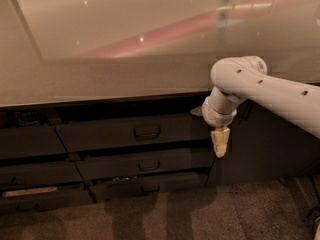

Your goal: Open top drawer

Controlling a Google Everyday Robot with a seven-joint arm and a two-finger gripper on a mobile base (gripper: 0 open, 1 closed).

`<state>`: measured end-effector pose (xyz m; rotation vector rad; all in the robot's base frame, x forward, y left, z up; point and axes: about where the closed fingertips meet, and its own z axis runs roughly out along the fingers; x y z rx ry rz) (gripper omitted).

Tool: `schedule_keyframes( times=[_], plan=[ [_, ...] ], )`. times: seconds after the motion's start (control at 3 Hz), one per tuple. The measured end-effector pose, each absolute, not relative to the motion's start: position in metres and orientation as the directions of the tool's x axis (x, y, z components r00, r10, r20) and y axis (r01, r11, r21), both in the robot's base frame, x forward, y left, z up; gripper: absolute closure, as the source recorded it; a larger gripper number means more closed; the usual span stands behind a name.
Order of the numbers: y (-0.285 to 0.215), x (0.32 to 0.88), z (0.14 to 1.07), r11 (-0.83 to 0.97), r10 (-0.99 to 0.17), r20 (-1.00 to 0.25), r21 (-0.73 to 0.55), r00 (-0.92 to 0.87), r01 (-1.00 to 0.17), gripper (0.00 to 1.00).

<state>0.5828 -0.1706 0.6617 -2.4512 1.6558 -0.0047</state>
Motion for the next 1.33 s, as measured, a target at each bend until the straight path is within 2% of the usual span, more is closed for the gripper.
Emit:
schedule_keyframes(
  times=[0.33, 1.0, 1.33],
  plan=[
    [-0.1705, 0.5828, 0.6617, -0.362, -0.920, -0.099, -0.153, 0.379, -0.920, 0.00],
    [-0.1664, 0.5807, 0.6577, -0.442, -0.894, 0.012, -0.178, 0.447, -0.879, 0.00],
    [-0.1664, 0.5807, 0.6577, -0.442, -0.894, 0.012, -0.178, 0.447, -0.879, 0.00]
  ],
)
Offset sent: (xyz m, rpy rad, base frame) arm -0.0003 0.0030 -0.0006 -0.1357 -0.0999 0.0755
